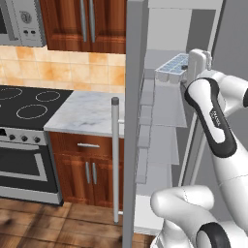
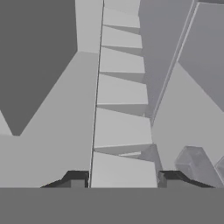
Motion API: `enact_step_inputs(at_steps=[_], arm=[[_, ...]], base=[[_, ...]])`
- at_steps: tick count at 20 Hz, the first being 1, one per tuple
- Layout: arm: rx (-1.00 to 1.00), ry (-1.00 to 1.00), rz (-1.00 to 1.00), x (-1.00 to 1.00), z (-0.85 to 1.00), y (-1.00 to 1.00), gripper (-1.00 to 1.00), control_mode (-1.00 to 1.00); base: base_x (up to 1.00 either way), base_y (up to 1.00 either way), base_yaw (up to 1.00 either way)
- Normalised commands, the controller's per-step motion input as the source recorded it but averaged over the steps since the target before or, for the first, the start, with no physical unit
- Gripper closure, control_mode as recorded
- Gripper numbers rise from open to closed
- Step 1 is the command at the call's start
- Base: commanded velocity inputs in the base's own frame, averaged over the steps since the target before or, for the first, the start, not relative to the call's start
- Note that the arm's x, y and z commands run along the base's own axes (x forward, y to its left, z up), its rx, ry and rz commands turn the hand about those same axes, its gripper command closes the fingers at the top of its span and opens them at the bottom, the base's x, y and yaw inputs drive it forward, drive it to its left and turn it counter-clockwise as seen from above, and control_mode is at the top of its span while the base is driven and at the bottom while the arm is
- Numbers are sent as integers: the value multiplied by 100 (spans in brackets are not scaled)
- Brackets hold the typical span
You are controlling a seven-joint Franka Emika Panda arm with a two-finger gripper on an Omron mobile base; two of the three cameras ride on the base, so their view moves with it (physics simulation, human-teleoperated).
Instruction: The ice cube tray has been filled with water. Take the tray and place it in the freezer to make ice. Close the freezer door after placing the tray.
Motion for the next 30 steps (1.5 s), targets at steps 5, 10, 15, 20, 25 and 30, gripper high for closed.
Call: enact_step_inputs(at_steps=[5,10,15,20,25,30], arm=[[0,0,-3,11,9,0,100,-100],[1,0,-4,10,16,0,100,-100],[1,0,-5,18,16,0,100,-100],[2,1,-5,22,13,0,100,-100],[2,3,-5,29,1,0,100,-100],[2,5,-3,33,0,0,100,-100]], base=[[0,0,0],[0,0,0],[0,0,0],[0,0,0],[0,0,0],[0,0,0]])
